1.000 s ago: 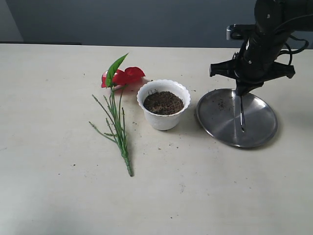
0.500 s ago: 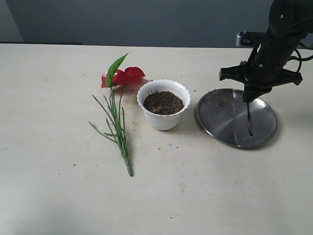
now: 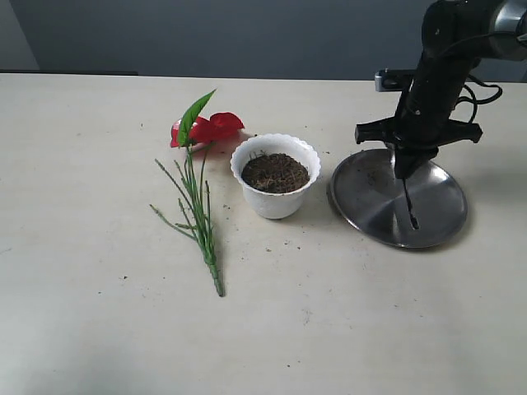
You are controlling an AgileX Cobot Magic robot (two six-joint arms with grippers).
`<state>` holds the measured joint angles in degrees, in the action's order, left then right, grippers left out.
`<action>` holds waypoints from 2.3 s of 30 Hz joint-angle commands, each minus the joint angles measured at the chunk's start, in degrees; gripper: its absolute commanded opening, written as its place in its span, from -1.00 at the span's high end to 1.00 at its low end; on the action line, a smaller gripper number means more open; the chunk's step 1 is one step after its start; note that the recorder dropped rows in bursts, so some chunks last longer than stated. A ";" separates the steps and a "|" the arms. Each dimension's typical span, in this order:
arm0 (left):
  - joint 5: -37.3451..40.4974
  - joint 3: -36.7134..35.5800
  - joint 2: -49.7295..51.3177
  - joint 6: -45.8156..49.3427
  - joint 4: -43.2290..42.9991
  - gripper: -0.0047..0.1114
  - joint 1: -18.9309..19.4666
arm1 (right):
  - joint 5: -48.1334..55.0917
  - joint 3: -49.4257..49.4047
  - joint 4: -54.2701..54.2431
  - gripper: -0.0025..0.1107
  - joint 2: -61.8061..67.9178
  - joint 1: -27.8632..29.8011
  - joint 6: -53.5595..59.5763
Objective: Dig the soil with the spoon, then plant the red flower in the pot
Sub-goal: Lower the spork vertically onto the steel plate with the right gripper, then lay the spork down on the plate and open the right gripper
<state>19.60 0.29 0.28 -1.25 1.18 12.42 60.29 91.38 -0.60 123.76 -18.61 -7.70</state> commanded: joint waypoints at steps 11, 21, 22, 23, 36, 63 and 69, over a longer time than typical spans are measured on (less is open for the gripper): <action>-0.36 -0.29 -0.28 0.04 0.06 0.92 0.05 | 1.06 0.58 -1.20 0.97 2.81 0.27 1.64; -0.36 -0.29 -0.28 0.04 0.06 0.92 0.05 | 1.92 0.58 -1.19 0.97 4.69 0.27 1.64; -0.36 -0.29 -0.28 0.04 0.06 0.92 0.05 | 1.92 0.58 -1.19 0.97 4.69 0.27 1.64; -0.36 -0.29 -0.28 0.04 0.06 0.92 0.05 | 1.81 0.58 -1.19 0.97 4.69 0.27 1.64; -0.36 -0.29 -0.28 0.04 0.06 0.92 0.05 | 2.05 0.58 -1.19 0.97 4.69 0.27 1.64; -0.36 -0.29 -0.28 0.04 0.06 0.92 0.05 | 9.67 5.02 -2.90 0.97 4.57 0.27 1.77; -0.36 -0.29 -0.28 0.04 0.06 0.92 0.05 | 9.67 4.91 -2.90 0.97 4.78 0.27 1.77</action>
<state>19.60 0.29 0.28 -1.25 1.18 12.42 69.75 95.89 -3.69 128.40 -18.61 -6.22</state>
